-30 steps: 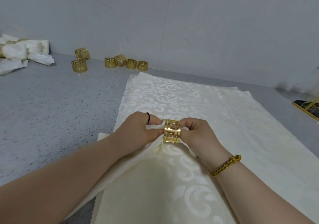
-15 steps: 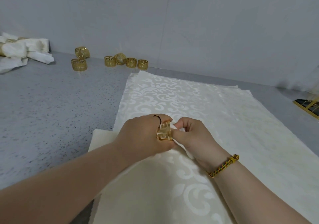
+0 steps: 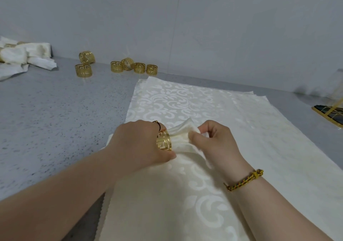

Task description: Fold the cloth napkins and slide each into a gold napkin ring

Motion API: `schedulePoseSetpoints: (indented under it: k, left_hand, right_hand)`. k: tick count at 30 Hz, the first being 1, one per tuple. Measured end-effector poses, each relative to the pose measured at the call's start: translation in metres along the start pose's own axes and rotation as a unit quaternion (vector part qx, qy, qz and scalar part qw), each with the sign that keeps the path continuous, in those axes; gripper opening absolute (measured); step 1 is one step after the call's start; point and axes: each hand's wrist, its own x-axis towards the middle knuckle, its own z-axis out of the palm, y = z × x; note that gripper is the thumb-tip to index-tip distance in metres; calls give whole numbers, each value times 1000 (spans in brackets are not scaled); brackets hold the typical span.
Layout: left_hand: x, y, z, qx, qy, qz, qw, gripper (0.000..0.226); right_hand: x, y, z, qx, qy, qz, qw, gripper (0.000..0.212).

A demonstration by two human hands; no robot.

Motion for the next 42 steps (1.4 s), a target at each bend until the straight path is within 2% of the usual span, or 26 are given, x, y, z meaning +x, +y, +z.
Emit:
schedulePoseSetpoints:
  k: [3,10,14,23,27,31,34,36,37,38,40,41,42]
  left_hand:
    - [0,-3,-3,-9,-23,-6,1000,30]
    - [-1,-6,-1,21,-20,3,1000,41]
    - [-1,-9,-1,12,-43,10,999,47]
    - [1,-7,7,7,-9,39,999,57]
    - [2,-6,9,-9,-23,49,998,74]
    - [0,-14,-2,-62,-56,43,996,95]
    - [-13,-32,-12,-69,-22,27,997,94]
    - [-25,-44,-13,-60,5,9,998,80]
    - [-30,-48,-13,-61,12,1,998,72]
    - [-32,-49,-12,-64,23,-3,998,71]
    - [-34,-47,-12,-55,41,-5,998,80]
    - [-35,-45,-11,-38,49,-4,998,77]
    - [-37,-42,-12,-22,56,-7,998,65]
  right_hand:
    - [0,-1,-2,68,-20,44,997,28]
    - [1,1,-5,170,-42,115,978,33]
    - [4,5,-6,157,-49,129,978,32]
    - [3,5,-4,175,-108,173,963,32]
    - [4,4,-10,158,-123,171,965,30]
    - [3,2,-17,112,-149,168,968,13]
    - [2,-1,-25,-8,-100,98,990,5]
    - [-1,-8,-28,-61,-46,12,997,15]
    - [-2,-15,-26,-93,-49,-48,993,24]
    - [-4,-21,-21,-162,-82,-116,977,37]
    - [-2,-30,-6,-351,-186,-222,891,66]
    - [0,-30,3,-414,-217,-249,848,74]
    - [1,-32,12,-447,-227,-263,824,76]
